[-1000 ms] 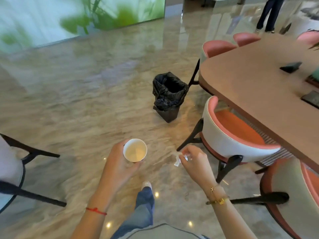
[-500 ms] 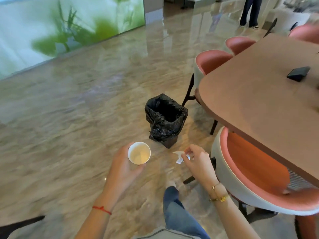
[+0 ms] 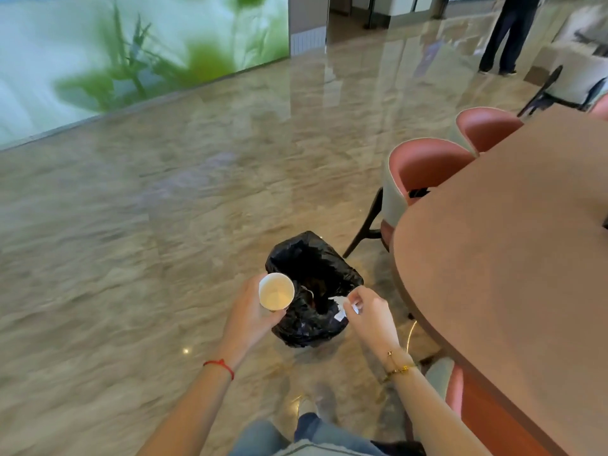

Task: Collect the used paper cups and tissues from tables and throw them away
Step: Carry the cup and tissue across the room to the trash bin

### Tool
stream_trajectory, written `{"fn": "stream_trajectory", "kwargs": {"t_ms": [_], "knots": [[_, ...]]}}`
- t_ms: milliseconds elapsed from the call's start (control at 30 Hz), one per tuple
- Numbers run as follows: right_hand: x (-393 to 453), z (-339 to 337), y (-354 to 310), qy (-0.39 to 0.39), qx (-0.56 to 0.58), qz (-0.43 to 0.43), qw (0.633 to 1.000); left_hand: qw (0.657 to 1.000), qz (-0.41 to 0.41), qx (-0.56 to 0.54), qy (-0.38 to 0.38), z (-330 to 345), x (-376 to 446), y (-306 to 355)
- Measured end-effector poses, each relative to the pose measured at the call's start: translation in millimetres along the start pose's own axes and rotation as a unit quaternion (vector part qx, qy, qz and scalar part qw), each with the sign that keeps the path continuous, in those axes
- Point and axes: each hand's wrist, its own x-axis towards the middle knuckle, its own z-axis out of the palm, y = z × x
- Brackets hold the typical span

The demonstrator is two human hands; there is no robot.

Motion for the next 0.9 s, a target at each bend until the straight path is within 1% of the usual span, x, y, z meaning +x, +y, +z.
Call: {"fn": "stream_trajectory", "kwargs": {"t_ms": [67,300,500,567,667,733,800,900], "knots": [[40,3,1,-0.015,-0.007,0.006,1.0,1.0,-0.02,0.003,-0.01,9,40,-1],[152,25,6,-0.049,-0.01,0.047,0.998,0.996,-0.046,0.025,-0.073,45,154,-18],[216,55,17,-0.078,-0.011,0.12,0.99,0.988,-0.064,0.035,-0.134,67,234,-39],[233,64,18,-0.093,-0.001,0.149,0.984,0.983,-0.066,0.034,-0.166,71,257,-46],[258,73,17,-0.1,0.001,0.169,0.98,0.974,-0.07,0.023,-0.215,71,292,-53],[275,74,12,-0.095,0.009,0.172,0.981,0.971,-0.049,0.041,-0.232,66,313,-56],[289,69,6,-0.089,0.008,0.154,0.984,0.967,-0.012,0.072,-0.245,55,330,-57],[302,54,-6,-0.087,-0.001,0.111,0.99,0.966,0.033,0.112,-0.231,32,350,-53]]}}
